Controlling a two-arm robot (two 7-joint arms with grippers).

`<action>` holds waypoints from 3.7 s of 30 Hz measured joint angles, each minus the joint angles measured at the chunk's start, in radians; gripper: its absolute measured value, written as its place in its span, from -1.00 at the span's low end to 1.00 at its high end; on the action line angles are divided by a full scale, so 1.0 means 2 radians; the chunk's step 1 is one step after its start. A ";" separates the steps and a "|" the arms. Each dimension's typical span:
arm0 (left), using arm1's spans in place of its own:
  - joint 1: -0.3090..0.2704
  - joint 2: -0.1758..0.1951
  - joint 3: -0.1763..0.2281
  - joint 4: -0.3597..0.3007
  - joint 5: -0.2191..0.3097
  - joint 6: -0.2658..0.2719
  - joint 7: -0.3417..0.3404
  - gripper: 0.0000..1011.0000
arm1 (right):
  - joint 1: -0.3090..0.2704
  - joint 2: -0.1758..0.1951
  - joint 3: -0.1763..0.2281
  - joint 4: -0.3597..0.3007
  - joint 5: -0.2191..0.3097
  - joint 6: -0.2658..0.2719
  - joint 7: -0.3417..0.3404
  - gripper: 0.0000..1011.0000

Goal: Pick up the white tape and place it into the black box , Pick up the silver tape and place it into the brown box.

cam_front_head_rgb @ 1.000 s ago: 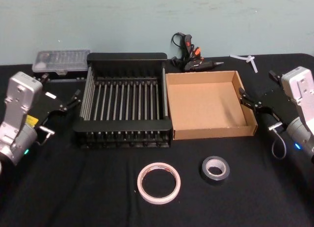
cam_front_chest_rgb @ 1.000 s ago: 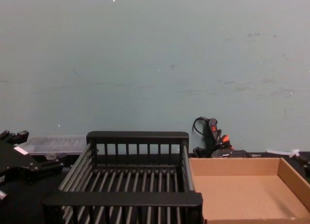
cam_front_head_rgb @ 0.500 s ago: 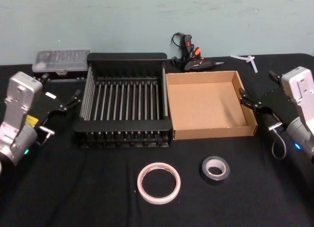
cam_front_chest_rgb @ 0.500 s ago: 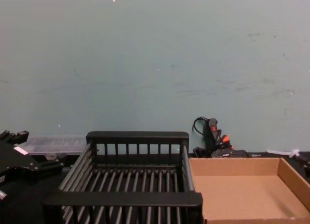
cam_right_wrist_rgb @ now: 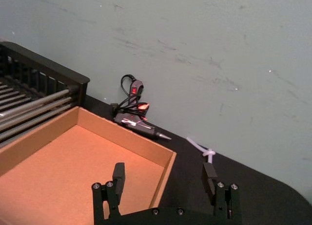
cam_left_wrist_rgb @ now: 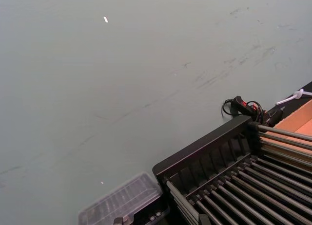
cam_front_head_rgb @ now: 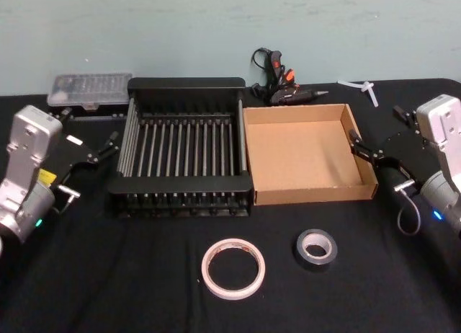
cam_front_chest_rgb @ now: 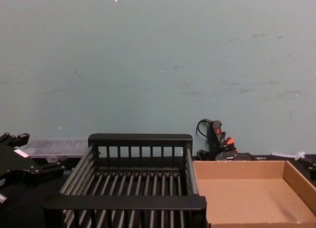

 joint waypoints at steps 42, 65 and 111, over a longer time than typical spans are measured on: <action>0.000 0.000 0.000 0.000 0.000 0.000 0.000 0.98 | -0.156 0.009 0.082 -0.237 0.114 0.271 0.040 0.98; 0.000 0.000 0.000 0.000 0.000 0.000 0.000 0.98 | -0.157 0.007 0.071 -0.235 0.090 0.335 0.066 0.98; 0.000 0.000 0.000 0.000 0.000 0.000 0.000 0.98 | -0.128 -0.036 0.071 -0.187 0.037 0.363 0.108 0.98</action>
